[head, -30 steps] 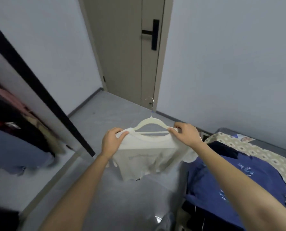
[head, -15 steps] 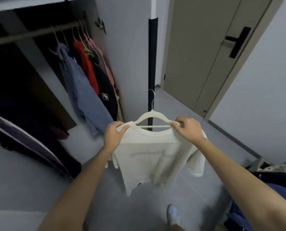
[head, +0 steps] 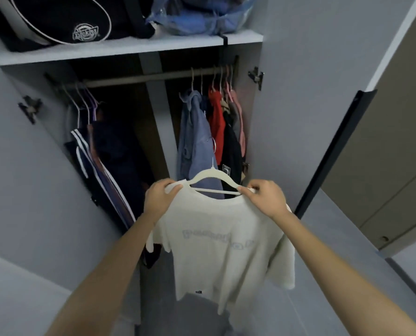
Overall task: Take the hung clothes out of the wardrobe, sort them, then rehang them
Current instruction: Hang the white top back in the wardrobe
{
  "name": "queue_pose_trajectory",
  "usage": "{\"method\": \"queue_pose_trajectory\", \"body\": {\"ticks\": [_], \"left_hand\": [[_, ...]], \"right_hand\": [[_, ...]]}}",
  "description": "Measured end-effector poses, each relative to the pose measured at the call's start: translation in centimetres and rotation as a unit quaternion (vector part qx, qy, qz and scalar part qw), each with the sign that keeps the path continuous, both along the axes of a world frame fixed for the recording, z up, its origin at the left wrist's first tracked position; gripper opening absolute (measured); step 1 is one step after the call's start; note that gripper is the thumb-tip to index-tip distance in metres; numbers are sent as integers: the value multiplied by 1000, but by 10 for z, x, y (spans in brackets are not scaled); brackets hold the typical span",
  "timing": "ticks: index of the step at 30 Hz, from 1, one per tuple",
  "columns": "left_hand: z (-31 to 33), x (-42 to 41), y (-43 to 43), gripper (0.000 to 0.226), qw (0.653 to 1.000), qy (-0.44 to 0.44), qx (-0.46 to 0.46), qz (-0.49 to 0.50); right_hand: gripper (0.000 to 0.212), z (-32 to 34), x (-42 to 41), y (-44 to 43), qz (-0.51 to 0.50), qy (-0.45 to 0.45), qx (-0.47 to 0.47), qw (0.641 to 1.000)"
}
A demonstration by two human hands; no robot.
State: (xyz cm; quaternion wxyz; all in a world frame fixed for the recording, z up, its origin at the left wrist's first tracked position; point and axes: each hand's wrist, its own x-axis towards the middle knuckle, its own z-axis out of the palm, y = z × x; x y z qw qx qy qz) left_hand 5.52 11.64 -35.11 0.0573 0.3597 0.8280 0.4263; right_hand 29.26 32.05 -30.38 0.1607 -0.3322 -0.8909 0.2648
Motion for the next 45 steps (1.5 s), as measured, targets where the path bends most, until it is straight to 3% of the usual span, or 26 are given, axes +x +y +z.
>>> {"method": "queue_pose_trajectory", "body": {"ticks": [8, 12, 18, 29, 32, 45], "left_hand": [[9, -60, 23, 47, 985, 95, -39, 140], [10, -81, 32, 50, 977, 139, -49, 154], [10, -127, 47, 64, 961, 168, -146, 163], [12, -236, 75, 69, 958, 173, -196, 118], [15, -261, 82, 76, 967, 153, -178, 95], [10, -325, 97, 68, 980, 113, -156, 44]], "right_hand": [[47, 7, -103, 28, 45, 28, -10, 999], [49, 14, -145, 39, 49, 32, -2, 998], [47, 28, -215, 49, 36, 37, -5, 999], [36, 33, -336, 70, -36, 18, -48, 998], [33, 34, -359, 75, -80, 26, -21, 996], [33, 38, -430, 98, -153, 41, -12, 987]]}}
